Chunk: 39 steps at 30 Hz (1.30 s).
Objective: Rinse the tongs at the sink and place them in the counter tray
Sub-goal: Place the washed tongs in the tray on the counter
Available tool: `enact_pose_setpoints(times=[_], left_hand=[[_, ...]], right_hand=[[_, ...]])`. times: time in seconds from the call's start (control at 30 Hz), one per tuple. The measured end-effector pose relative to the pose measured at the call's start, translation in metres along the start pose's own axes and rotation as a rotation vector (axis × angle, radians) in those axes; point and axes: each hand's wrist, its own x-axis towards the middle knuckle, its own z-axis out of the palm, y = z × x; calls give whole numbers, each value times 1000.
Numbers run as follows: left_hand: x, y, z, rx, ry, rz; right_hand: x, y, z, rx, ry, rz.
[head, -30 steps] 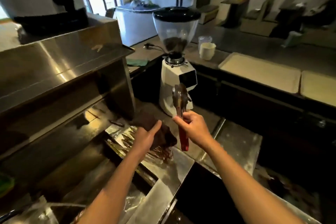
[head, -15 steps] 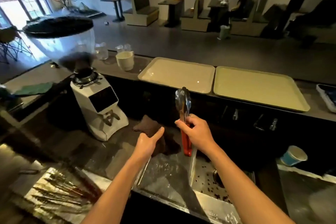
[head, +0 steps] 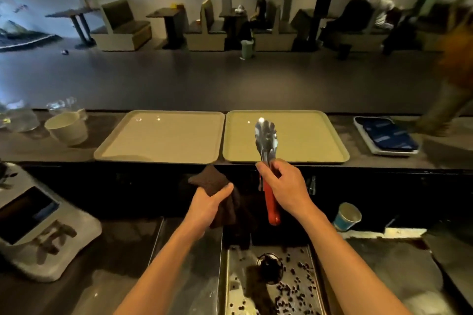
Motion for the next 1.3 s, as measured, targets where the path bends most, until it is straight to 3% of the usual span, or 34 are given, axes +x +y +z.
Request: enact_pose_setpoints(times=[0.23,0.5,0.87,1.07,1.2,1.3], left_hand=[[43,26,47,65,-196,32],[82,27,82,113,-256,-3],[98,21,100,100,-187,-52],[96,23,105,70,-162,-78],[90,23,99,17,-133,-97],[78,22,82,-55,-64,-128]], right_hand=[[66,12,-76,-204,63,175],[161,64,-112,-476,-38,355],[210,99,-88,-839,-186,273],[205,105,-83,-965,-115,301],[182,81,-73,-776,218,106],[155,48,-54,-542,178,1]])
